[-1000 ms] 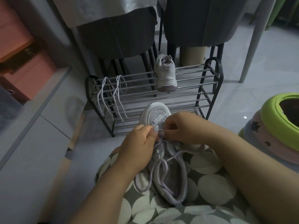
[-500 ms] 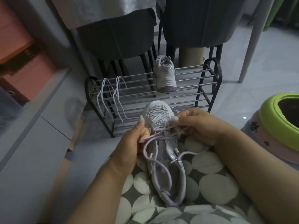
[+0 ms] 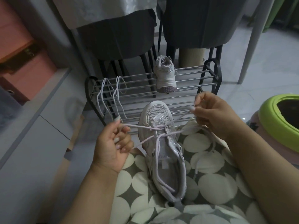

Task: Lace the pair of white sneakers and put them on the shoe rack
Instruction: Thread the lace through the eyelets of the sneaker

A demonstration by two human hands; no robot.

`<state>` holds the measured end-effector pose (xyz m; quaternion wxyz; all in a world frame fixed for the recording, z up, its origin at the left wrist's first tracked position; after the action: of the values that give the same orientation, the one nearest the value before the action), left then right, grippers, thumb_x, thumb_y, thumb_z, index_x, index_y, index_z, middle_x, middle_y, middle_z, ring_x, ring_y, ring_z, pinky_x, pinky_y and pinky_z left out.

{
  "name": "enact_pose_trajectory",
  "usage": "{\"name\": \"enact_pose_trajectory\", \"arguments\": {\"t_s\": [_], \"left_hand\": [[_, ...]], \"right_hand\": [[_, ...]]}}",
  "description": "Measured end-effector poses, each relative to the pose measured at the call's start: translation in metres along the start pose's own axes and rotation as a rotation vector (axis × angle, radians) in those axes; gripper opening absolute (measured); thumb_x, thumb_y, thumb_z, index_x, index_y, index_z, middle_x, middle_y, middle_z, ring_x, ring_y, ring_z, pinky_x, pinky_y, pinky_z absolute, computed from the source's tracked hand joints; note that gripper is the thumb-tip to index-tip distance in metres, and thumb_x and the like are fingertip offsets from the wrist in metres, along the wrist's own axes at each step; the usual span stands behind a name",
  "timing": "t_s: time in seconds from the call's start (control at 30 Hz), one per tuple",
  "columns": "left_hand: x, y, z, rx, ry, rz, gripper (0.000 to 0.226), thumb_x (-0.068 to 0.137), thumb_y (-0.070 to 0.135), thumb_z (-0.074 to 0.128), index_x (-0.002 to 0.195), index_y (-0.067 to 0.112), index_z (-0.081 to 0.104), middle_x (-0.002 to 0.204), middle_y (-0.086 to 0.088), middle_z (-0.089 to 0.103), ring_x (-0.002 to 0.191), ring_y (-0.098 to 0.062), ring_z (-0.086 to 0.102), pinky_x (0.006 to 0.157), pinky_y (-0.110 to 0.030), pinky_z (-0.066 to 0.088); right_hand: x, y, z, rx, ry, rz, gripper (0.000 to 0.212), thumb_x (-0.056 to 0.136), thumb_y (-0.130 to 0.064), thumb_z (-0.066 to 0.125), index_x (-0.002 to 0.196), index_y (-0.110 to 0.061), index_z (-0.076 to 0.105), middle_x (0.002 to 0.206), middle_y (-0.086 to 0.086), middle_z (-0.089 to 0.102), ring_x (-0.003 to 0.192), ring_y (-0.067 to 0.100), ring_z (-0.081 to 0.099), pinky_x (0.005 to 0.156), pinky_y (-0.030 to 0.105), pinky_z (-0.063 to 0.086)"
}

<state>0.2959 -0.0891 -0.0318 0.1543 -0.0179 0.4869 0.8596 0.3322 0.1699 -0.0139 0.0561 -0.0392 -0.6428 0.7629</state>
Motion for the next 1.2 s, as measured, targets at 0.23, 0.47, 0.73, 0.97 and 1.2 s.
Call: {"name": "enact_pose_trajectory", "arguments": {"t_s": [0.23,0.47,0.73,0.97,1.2], "left_hand": [[-0.003,-0.005,0.002,0.787,-0.024,0.268,0.027,0.083,0.048,0.065,0.067,0.027,0.067,0.066,0.011,0.051,0.055,-0.005,0.046,0.059,-0.025,0.044],[-0.004,-0.016,0.011,1.286,-0.1,0.269,0.016,0.082,0.046,0.061,0.071,0.035,0.059,0.09,0.006,0.048,0.078,-0.002,0.05,0.074,-0.018,0.04],[-0.004,-0.012,0.005,0.868,0.092,0.339,0.017,0.094,0.036,0.052,0.078,0.03,0.056,0.096,0.007,0.05,0.083,-0.01,0.054,0.083,-0.036,0.044],[-0.008,-0.001,0.001,0.6,0.227,0.364,0.023,0.098,0.019,0.049,0.076,0.015,0.051,0.061,0.012,0.061,0.06,-0.007,0.053,0.063,-0.026,0.046],[-0.013,-0.009,0.01,0.781,0.07,0.263,0.005,0.076,0.028,0.06,0.077,0.028,0.055,0.056,0.003,0.057,0.055,-0.019,0.053,0.058,-0.041,0.047]], "right_hand": [[-0.005,-0.001,0.018,-0.681,-0.103,-0.09,0.015,0.073,-0.035,0.075,0.072,-0.026,0.063,0.079,-0.005,0.05,0.066,0.012,0.045,0.064,0.022,0.039],[-0.004,0.009,0.037,-1.088,-0.218,-0.13,0.017,0.077,-0.049,0.068,0.082,-0.033,0.067,0.094,-0.013,0.045,0.084,0.005,0.05,0.076,0.026,0.046],[-0.001,0.003,0.03,-0.859,-0.024,-0.157,0.017,0.088,-0.027,0.061,0.073,-0.02,0.057,0.099,-0.003,0.046,0.088,0.003,0.048,0.073,0.004,0.038],[-0.004,-0.001,0.013,-0.254,0.246,-0.062,0.018,0.093,-0.017,0.056,0.085,0.0,0.055,0.068,0.0,0.062,0.06,0.009,0.058,0.061,0.023,0.051],[-0.006,0.001,0.025,-0.559,-0.034,-0.132,0.017,0.082,-0.009,0.07,0.079,-0.021,0.058,0.068,0.0,0.059,0.061,0.017,0.055,0.061,0.038,0.05]]}}
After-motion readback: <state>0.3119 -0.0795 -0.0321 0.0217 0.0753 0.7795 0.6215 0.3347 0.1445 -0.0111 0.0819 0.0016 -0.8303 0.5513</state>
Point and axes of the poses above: each hand's wrist, its own x-axis towards the middle knuckle, its own z-axis out of the palm, y = z × x, the point moved 3 cm from there along x, towards the middle knuckle
